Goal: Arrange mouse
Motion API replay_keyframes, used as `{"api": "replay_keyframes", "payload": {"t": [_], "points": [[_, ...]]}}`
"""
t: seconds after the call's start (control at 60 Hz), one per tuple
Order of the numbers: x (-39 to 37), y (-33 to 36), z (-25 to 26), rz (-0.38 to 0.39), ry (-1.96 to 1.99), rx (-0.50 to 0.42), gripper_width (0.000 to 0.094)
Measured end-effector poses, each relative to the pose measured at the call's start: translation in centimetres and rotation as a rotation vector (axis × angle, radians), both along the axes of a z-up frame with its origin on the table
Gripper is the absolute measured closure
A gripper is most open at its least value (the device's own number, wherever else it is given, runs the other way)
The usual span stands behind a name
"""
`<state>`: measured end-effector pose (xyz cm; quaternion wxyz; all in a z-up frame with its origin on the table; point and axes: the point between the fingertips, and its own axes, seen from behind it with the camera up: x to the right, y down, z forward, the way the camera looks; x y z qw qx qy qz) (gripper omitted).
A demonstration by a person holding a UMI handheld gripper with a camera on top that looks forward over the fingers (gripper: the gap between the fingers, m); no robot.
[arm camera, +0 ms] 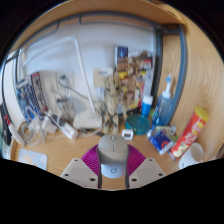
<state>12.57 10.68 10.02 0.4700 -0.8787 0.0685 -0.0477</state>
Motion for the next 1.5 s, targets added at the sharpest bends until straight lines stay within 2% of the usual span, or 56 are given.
{"api": "replay_keyframes", "payload": {"t": [0.1,0.2,0.283,0.367,0.483,0.683,0.85,0.95,1.133,1.15,1.233,1.317,1.433,1.5], "points": [[-3.3,0.5,8.9,0.002,-0.016,0.122,0.0628],[-8.5,0.6,16.2,0.036,-0.014,0.233,0.0628],[-13.6,0.3,20.5,0.082,-0.016,0.298,0.0628],[-19.2,0.2,22.0,0.128,0.007,0.321,0.0628],[-27.3,0.5,17.9,0.203,0.059,0.252,0.0629],[-36.9,-1.1,4.6,0.3,0.091,0.059,0.0629],[-39.7,-3.7,-6.7,0.344,0.039,-0.136,0.0628],[-39.9,-4.8,-10.4,0.338,0.013,-0.193,0.063],[-39.5,-4.7,-10.9,0.315,-0.012,-0.192,0.0601],[-39.6,-4.7,-10.9,0.312,-0.009,-0.192,0.0548],[-39.6,-4.7,-11.0,0.299,0.001,-0.199,0.0489],[-40.0,-5.6,-11.7,0.292,0.043,-0.251,0.0426],[-39.5,-5.8,-9.3,0.288,0.039,-0.22,0.0285],[-39.1,-6.1,-6.9,0.292,0.031,-0.195,0.0163]]}}
